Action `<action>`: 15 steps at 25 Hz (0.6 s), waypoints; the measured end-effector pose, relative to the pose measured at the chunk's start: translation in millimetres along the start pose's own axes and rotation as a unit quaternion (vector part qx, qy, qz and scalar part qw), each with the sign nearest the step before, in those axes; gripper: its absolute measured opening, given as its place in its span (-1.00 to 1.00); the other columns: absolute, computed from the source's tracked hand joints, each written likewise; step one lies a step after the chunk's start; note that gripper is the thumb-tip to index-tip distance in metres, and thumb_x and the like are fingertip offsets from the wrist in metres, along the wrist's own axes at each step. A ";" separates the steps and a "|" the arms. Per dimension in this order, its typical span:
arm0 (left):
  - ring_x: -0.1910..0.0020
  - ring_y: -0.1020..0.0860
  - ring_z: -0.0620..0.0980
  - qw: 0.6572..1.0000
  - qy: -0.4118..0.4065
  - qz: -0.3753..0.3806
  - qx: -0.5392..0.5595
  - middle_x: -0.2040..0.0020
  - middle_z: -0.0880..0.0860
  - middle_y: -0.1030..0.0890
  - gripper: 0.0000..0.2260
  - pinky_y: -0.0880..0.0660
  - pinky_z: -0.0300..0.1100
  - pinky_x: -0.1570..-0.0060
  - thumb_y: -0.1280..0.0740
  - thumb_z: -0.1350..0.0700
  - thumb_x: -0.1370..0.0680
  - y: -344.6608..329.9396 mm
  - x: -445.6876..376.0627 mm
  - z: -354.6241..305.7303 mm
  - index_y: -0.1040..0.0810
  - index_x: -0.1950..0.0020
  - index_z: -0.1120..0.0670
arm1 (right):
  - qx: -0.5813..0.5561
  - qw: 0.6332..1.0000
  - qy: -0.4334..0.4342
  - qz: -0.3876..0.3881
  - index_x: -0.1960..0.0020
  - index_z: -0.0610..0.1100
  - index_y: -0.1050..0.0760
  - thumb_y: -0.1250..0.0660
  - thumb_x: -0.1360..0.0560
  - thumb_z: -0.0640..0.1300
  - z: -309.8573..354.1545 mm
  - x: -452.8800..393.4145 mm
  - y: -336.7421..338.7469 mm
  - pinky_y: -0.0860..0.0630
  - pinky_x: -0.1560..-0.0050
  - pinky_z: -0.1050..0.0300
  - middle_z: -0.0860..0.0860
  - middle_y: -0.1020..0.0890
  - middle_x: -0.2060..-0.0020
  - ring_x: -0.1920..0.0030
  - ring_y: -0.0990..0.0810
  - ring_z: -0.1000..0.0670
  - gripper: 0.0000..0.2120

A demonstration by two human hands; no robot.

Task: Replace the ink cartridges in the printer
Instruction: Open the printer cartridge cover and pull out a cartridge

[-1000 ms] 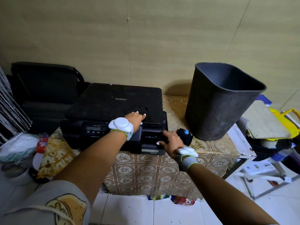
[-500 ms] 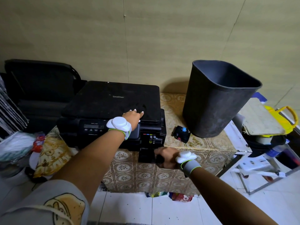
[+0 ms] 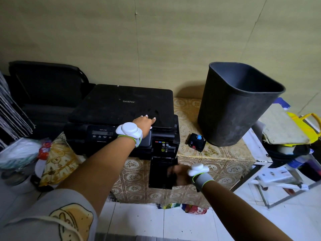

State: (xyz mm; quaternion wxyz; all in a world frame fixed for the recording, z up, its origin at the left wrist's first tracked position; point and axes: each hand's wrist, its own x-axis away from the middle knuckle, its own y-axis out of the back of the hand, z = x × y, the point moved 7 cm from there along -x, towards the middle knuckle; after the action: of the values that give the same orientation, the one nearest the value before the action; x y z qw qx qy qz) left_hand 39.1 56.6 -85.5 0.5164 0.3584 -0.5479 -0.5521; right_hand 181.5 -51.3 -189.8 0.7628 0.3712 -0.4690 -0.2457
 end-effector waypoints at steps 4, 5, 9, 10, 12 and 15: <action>-0.38 -0.37 0.23 1.000 -0.004 0.000 0.000 -0.44 0.23 -0.31 -0.55 -0.43 0.03 -0.21 -0.09 0.15 -0.67 0.3 0.0 0.0 -0.10 -0.56 0.03 | -0.172 0.982 -0.072 0.011 -0.22 -0.41 -0.42 -0.12 -0.54 -0.28 -7.6 -6.2 15.4 -0.36 0.15 0.28 -0.15 -0.56 0.09 0.15 -0.42 -0.04 -0.69; -0.38 -0.36 0.23 1.000 -0.005 0.001 -0.001 -0.44 0.24 -0.31 -0.55 -0.43 0.03 -0.22 -0.09 0.15 -0.67 0.6 -0.3 0.0 -0.10 -0.56 0.03 | -0.193 0.977 -0.087 -0.018 -0.17 -0.40 -0.45 -0.13 -0.57 -0.19 -11.0 -9.8 26.4 -0.36 0.19 0.29 -0.20 -0.58 0.05 0.14 -0.43 -0.04 -0.68; -0.38 -0.38 0.23 1.000 -0.008 0.002 0.002 -0.46 0.25 -0.31 -0.54 -0.42 0.01 -0.24 -0.11 0.14 -0.66 2.2 -2.2 1.8 -0.10 -0.56 0.03 | -0.150 0.967 -0.148 -0.141 -0.01 -0.27 -0.52 -0.13 -0.54 0.18 -28.2 -19.6 62.4 -0.39 0.06 0.11 -0.27 -0.60 -0.07 -0.07 -0.57 -0.22 -0.50; -0.37 -0.39 0.23 1.000 -0.007 0.001 0.002 -0.46 0.25 -0.31 -0.54 -0.42 0.00 -0.24 -0.11 0.14 -0.66 2.6 -3.0 2.7 -0.11 -0.55 0.03 | -0.153 0.963 -0.162 -0.150 -0.01 -0.27 -0.53 -0.13 -0.53 0.19 -31.3 -25.4 64.9 -0.42 0.02 0.08 -0.27 -0.60 -0.08 -0.09 -0.58 -0.23 -0.48; -0.37 -0.40 0.23 1.000 -0.010 -0.001 0.005 -0.46 0.25 -0.32 -0.54 -0.42 -0.01 -0.24 -0.13 0.14 -0.65 3.1 -4.2 2.7 -0.13 -0.55 0.03 | -0.165 0.954 -0.187 -0.168 -0.05 -0.28 -0.52 -0.16 -0.51 0.20 -33.3 -29.8 67.4 -0.46 -0.08 0.01 -0.28 -0.59 -0.11 -0.12 -0.57 -0.25 -0.47; -0.36 -0.41 0.23 1.000 -0.012 -0.006 0.012 -0.45 0.25 -0.34 -0.54 -0.43 -0.01 -0.24 -0.15 0.14 -0.64 3.0 -7.4 4.2 -0.16 -0.54 0.01 | -0.168 0.945 -0.210 -0.186 -0.07 -0.28 -0.52 -0.17 -0.50 0.22 -32.7 -32.9 67.1 -0.47 -0.09 -0.03 -0.26 -0.59 -0.13 -0.12 -0.57 -0.25 -0.46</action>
State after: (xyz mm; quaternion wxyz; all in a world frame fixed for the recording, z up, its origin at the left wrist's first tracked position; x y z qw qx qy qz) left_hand 37.2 65.0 -83.2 0.5018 0.3609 -0.5590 -0.5526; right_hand 198.2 24.1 -163.2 0.6386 0.2586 -0.4933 -0.5310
